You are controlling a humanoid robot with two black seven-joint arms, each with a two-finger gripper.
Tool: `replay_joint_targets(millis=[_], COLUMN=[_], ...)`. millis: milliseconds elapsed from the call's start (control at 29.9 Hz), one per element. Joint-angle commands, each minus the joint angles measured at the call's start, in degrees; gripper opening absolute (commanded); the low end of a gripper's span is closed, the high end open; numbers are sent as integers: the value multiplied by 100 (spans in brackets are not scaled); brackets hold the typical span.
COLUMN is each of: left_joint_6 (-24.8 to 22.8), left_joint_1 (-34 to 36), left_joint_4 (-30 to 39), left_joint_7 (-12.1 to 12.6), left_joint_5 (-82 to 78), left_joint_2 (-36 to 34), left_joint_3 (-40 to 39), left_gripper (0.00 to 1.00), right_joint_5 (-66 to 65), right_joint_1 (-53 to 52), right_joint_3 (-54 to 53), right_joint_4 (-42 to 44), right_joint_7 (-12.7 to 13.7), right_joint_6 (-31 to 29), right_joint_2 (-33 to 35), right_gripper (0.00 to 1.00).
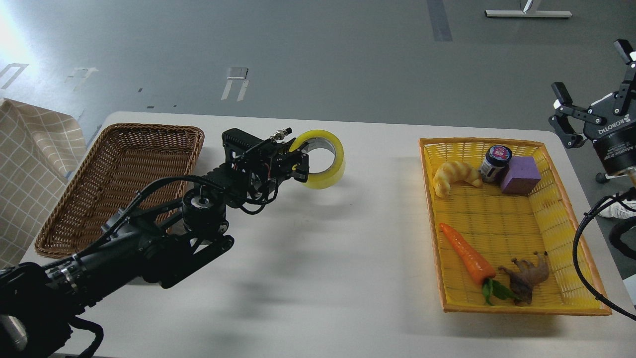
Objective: Place and transfer tape with both arms
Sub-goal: 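Lift the tape roll with the left gripper over the wicker basket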
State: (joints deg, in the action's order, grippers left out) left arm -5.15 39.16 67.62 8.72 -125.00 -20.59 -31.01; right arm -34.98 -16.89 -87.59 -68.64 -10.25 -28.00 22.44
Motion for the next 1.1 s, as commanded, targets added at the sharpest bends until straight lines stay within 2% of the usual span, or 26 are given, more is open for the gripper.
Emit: replay_joint_targets(millis=[0,301,468,601,702,935,1002,1069], left_joint_6=[-21,-363,-364,-320,-259,242,383,489], left_joint_1=[232,891,848,795,629,-13,-267,-409], left_joint_4=[32,41,67,67,32,-117,-152,-275], left_joint_7=[-309,-836,-1109,-1469,-1548,-1601,-1741,-1777], left_joint_5=[0,0,0,11,142,424,590,635], left_joint_2=[-367,-1051,-1684,-2404,-2774,-3399,-3539,-3575], left_joint_3=[-2,-2,-10,-2,-2,-2,7,7], left_gripper=[24,25,26,26,26,28,28,28], right_joint_5=[9,9,9,9,0,9,9,0], right_joint_1=[10,-7,2,45,63,90,90,98], right_joint_3=[-3,-21,-91,-100,-126,-118,-126,-126], right_joint_4=[0,0,17,26,17,9,0,9], right_joint_7=[-4,-4,-4,-4,-4,-4,-4,-4], right_joint_6=[0,0,0,0,0,0,0,0], right_joint_2=[-2,-73,-64,-64,-64,-82,-90,-90], right_gripper=[100,100,100,100,100,100,100,100])
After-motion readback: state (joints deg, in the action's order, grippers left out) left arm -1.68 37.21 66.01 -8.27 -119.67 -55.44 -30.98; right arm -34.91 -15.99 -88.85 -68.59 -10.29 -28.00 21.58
